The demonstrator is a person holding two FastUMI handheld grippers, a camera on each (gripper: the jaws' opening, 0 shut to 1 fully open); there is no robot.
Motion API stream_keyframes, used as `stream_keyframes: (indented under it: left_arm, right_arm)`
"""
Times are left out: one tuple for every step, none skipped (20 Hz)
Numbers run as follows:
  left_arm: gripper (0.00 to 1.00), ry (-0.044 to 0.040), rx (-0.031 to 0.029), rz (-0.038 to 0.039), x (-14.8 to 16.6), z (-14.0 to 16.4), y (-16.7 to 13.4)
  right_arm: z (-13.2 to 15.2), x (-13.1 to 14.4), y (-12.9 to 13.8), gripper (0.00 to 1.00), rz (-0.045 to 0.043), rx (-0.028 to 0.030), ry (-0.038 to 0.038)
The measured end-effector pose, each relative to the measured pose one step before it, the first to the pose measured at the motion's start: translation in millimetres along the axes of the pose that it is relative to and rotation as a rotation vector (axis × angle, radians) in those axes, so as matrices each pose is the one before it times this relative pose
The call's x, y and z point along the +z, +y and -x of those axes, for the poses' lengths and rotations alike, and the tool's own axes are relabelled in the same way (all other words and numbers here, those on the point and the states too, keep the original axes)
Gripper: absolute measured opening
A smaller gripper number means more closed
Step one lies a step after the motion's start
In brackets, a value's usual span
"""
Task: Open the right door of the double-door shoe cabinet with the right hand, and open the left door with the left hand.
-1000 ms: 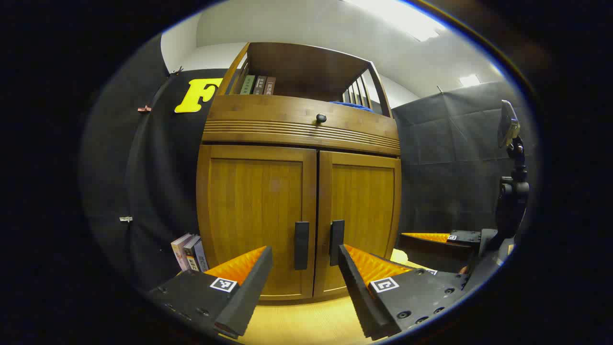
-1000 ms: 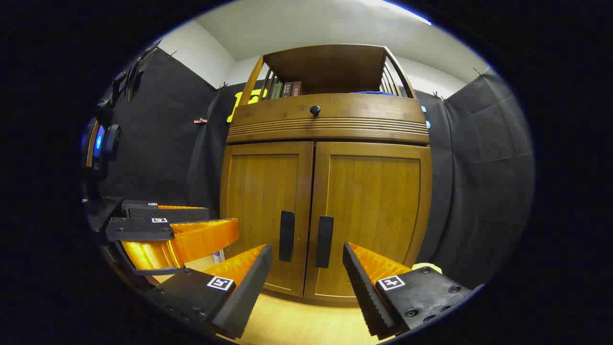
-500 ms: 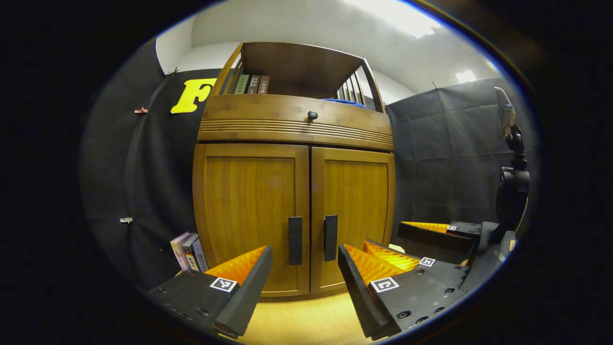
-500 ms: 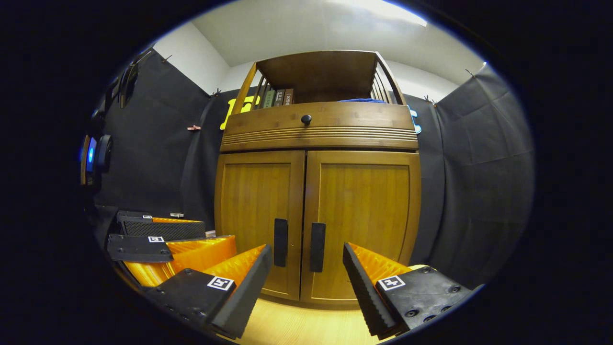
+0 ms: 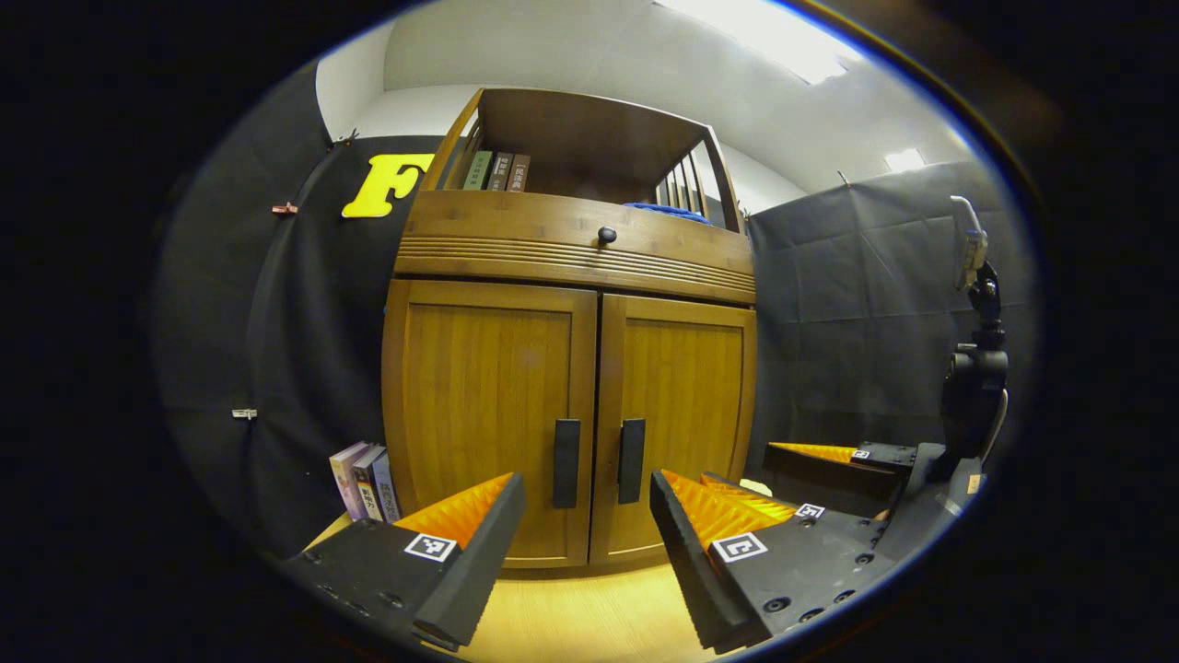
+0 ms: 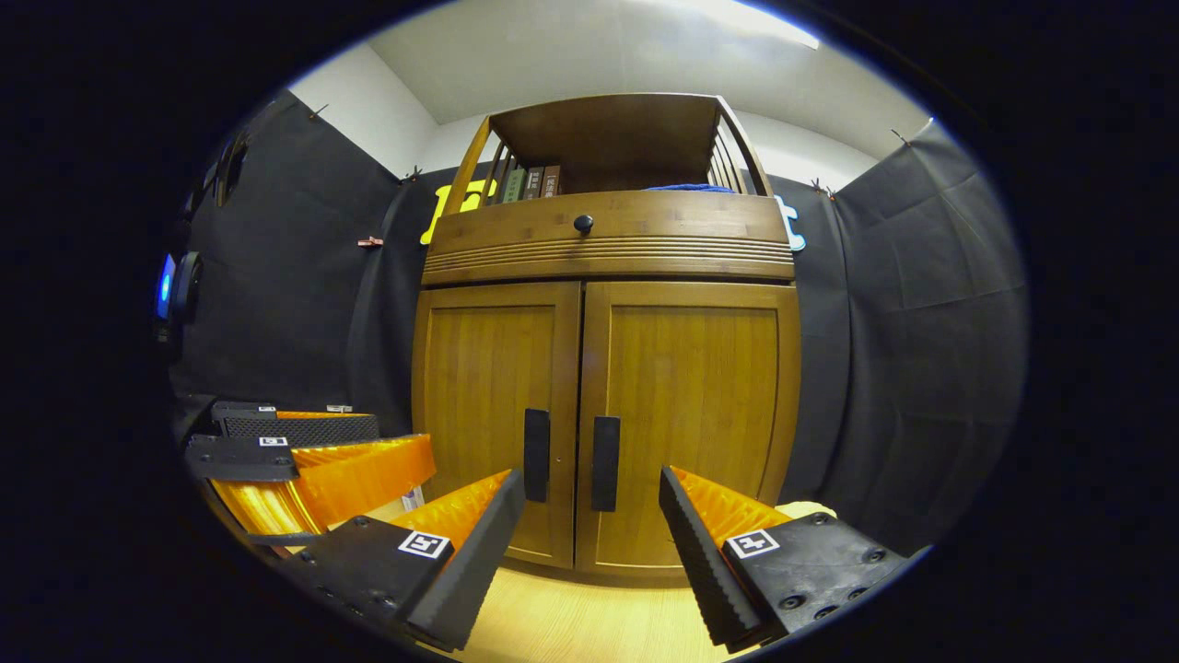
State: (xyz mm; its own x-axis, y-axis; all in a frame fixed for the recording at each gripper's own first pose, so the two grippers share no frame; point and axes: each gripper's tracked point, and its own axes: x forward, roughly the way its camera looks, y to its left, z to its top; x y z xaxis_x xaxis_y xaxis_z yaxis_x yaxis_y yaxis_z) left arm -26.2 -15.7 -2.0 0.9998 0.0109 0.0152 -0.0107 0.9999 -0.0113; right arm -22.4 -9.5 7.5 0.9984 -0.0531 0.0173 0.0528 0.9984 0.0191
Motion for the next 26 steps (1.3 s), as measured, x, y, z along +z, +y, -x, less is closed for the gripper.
stream_keyframes:
  left_arm:
    - [0.86, -0.00415, 0.00419, -0.00174, 0.29, 3.10, 0.74]
    - [0.86, -0.00725, 0.00459, 0.00266, 2.38, 3.03, 0.78]
    - [0.86, -0.00638, 0.00629, 0.00715, 1.10, 2.30, 2.25]
    - [0.82, -0.00516, 0.00374, 0.00767, 2.33, 3.27, 1.98]
    - [0.86, -0.00236, 0.00447, 0.00555, 0.39, 2.86, 2.66]
    - [0.82, -0.00061, 0.00651, 0.00417, 0.45, 2.48, 3.06]
    - [0.82, 0.00173, 0.00466, 0.00021, 0.13, 1.56, 2.67]
    - [0.86, 0.00377, 0.00417, -0.00328, 0.41, 1.38, 1.71]
    - [0.86, 0.00266, 0.00302, -0.00392, -1.55, -0.34, 1.19]
    - [0.86, 0.00188, 0.00262, -0.00037, -0.23, 0.31, 1.59]
    - [0.86, -0.00028, 0.00095, 0.00457, -1.62, 1.25, 1.65]
    - [0.82, 0.00250, -0.00174, 0.00414, -0.09, 1.26, 1.18]
    - [0.82, 0.00153, -0.00183, 0.00074, -1.58, -0.83, 0.11]
    - [0.82, 0.00101, -0.00034, -0.00562, 0.34, -0.58, 1.50]
    - [0.82, 0.00051, 0.00337, -0.00631, -0.65, -2.79, 0.35]
    - [0.86, -0.00283, 0.00311, -0.00095, 0.83, -1.80, 1.42]
    - [0.86, -0.00127, -0.00101, 0.00444, -0.72, -2.49, 0.40]
    - [0.82, 0.00133, -0.00393, 0.00682, -0.09, -1.62, -0.75]
    - [0.86, 0.00431, -0.00596, 0.00376, -1.51, -0.95, -1.86]
    - [0.86, 0.00539, -0.00330, -0.00109, -0.07, -1.46, 0.23]
    - [0.86, 0.00104, 0.00017, -0.00441, -0.53, -3.05, 0.86]
    - [0.86, -0.00300, 0.00141, -0.00433, 1.50, -1.12, 0.19]
    - [0.82, -0.00525, -0.00099, -0.00148, -0.33, -1.28, -0.37]
    - [0.86, -0.00390, -0.00437, 0.00159, 0.66, -1.41, -0.95]
    - [0.86, 0.00100, -0.00731, 0.00250, -1.09, -1.26, -1.39]
    - [0.82, 0.00498, -0.00791, -0.00021, -1.40, -0.81, -0.86]
  right_arm:
    - [1.09, 0.43, 0.60, 0.93, 0.00156, 0.00073, -0.00272]
    - [1.28, 0.30, 1.74, 0.93, 0.00271, 0.00146, -0.00146]
    - [0.84, 0.59, 0.58, 0.93, 0.00424, -0.00300, -0.00221]
    - [0.78, 0.72, -0.25, 0.93, 0.00456, -0.00482, -0.00354]
    - [-0.15, -0.57, 0.51, 0.93, 0.00212, -0.00313, 0.00046]
    - [-0.23, -1.25, 2.57, 0.93, -0.00249, 0.00388, 0.00262]
    - [-0.44, -1.97, 3.47, 0.93, -0.00501, 0.00730, 0.00824]
    - [-0.92, -2.98, 2.84, 0.93, -0.00426, 0.00633, 0.01110]
    - [-0.56, -1.97, 2.70, 0.93, -0.00111, 0.00390, 0.00793]
    - [-1.14, -1.30, 1.58, 0.93, 0.00202, 0.00110, 0.00354]
    - [-1.35, 0.29, 1.77, 0.93, 0.00372, 0.00125, -0.00009]
    - [-0.79, -0.02, 2.07, 0.93, 0.00381, 0.00126, -0.00270]
    - [-0.35, -1.12, 1.14, 0.93, 0.00366, 0.00021, -0.00116]
    - [-1.07, -0.64, 0.91, 0.93, 0.00295, 0.00088, 0.00153]
    - [-1.21, -1.05, 0.62, 0.93, 0.00196, 0.00234, 0.00209]
    - [-1.11, 0.48, -0.17, 0.93, 0.00038, 0.00251, -0.00100]
    - [-1.56, 1.01, -0.96, 0.93, 0.00067, 0.00030, -0.00235]
    - [-1.81, 1.50, -1.38, 0.93, 0.00080, -0.00417, -0.00246]
    - [-0.91, -0.53, -1.76, 0.93, 0.00044, -0.00517, -0.00144]
    - [-2.12, 0.38, -1.48, 0.93, -0.00079, -0.00331, -0.00025]
    - [-2.65, 0.50, -0.11, 0.93, -0.00084, -0.00083, -0.00032]
    - [-1.74, 0.56, -0.41, 0.93, 0.00095, 0.00003, -0.00098]
    - [-1.34, -0.42, -0.34, 0.93, 0.00333, -0.00174, -0.00198]
    - [-1.34, -0.44, -1.05, 0.93, 0.00348, -0.00535, -0.00177]
    - [-2.19, -1.39, -1.90, 0.93, 0.00201, -0.00712, -0.00007]
    - [-2.37, -0.57, -1.29, 0.93, -0.00037, -0.00468, 0.00253]
